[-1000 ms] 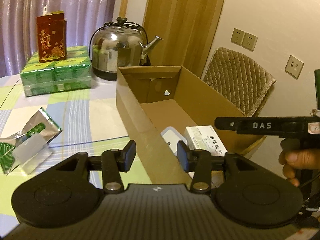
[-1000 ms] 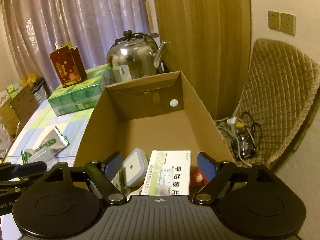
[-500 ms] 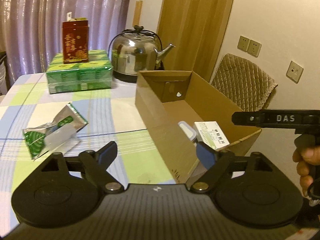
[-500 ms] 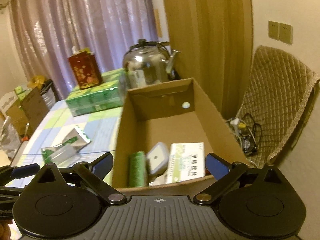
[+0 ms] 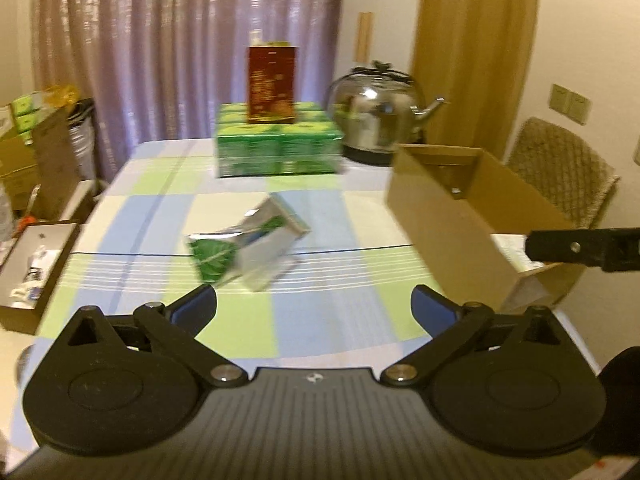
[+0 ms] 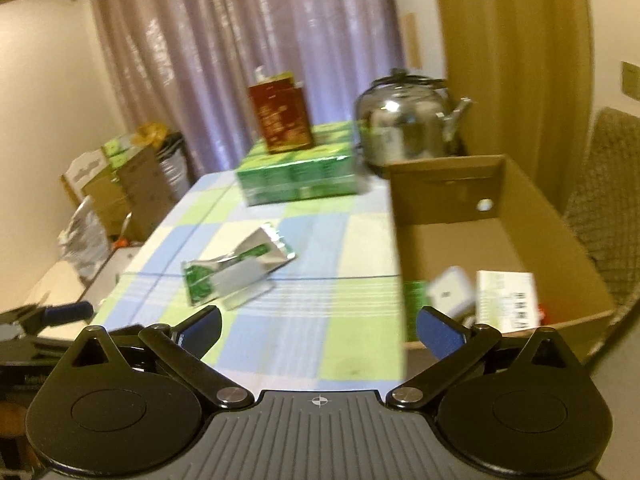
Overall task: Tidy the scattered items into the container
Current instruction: 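Withdraw both open grippers from the box back over the table, then move the left gripper to the silver tea packet while the right gripper approaches the clear container, then grasp the silver tea packet with the left gripper while the right gripper grasps the clear container, then carry the tea packet and clear container in both grippers over the cardboard box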
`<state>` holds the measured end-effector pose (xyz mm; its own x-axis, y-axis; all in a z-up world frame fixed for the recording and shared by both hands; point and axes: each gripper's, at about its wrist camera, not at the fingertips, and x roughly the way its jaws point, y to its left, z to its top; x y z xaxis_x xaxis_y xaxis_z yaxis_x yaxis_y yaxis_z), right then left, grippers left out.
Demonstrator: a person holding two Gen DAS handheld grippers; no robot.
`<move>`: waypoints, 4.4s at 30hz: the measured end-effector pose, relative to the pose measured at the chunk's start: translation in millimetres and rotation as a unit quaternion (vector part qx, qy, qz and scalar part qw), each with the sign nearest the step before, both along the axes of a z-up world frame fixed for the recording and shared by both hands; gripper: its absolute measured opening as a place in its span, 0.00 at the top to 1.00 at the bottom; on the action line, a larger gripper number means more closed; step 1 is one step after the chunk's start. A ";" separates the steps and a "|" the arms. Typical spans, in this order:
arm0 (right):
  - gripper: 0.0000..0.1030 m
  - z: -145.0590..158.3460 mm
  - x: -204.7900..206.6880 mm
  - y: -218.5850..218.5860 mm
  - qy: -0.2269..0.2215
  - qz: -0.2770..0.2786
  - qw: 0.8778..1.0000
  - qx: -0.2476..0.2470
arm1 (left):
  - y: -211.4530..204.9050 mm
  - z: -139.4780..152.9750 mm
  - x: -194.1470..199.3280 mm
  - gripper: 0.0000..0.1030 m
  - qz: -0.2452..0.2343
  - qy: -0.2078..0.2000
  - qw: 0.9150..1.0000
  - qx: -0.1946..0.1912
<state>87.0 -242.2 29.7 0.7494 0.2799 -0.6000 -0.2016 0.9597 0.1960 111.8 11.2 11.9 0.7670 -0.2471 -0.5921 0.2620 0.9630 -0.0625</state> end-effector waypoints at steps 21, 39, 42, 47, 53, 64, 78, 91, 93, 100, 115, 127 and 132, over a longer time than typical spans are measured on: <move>0.02 -25.0 11.3 68.5 0.029 0.058 0.998 -0.014 | 71.2 -9.2 4.3 0.01 0.040 0.025 0.999 0.021; 0.02 -95.7 99.1 114.7 0.014 0.172 0.983 -0.064 | 98.9 -58.7 88.8 0.01 -0.012 0.050 0.996 0.070; 0.02 -111.1 117.3 121.9 0.006 0.189 0.979 -0.072 | 102.2 -70.7 107.7 0.01 -0.023 0.052 0.996 0.075; 0.02 -132.6 147.3 132.6 -0.012 0.204 0.976 -0.078 | 106.7 -91.3 137.8 0.01 -0.037 0.052 0.995 0.079; 0.02 -156.8 176.9 147.2 -0.020 0.221 0.971 -0.089 | 107.7 -112.5 163.6 0.01 -0.040 0.055 0.995 0.076; 0.02 -183.2 208.7 156.5 -0.017 0.227 0.969 -0.100 | 105.1 -129.5 180.6 0.01 -0.048 0.053 0.996 0.061; 0.20 -176.5 207.4 152.5 -0.005 0.234 0.967 -0.099 | 96.2 -120.2 200.3 0.01 -0.093 0.041 0.992 0.080; 0.20 -152.2 189.2 108.6 0.028 0.155 0.983 -0.097 | 37.0 -116.3 273.9 0.06 -0.242 0.086 0.955 0.146; 0.20 -154.5 188.6 105.8 0.034 0.153 0.983 -0.098 | 25.8 -121.0 285.0 0.07 -0.270 0.109 0.943 0.161; 0.20 -162.7 186.2 96.3 0.051 0.146 0.984 -0.088 | 2.7 -135.1 320.0 0.12 -0.304 0.179 0.924 0.150; 0.20 -156.0 177.9 81.7 0.085 0.122 0.987 -0.068 | -8.6 -138.5 291.5 0.51 -0.305 0.222 0.911 0.168; 0.20 -148.1 106.4 74.2 0.128 0.105 0.984 -0.062 | -11.6 -130.4 174.0 0.50 -0.350 0.242 0.890 0.161; 0.20 -148.1 86.2 74.8 0.126 0.111 0.984 -0.068 | -11.6 -130.7 169.5 0.39 -0.343 0.238 0.891 0.178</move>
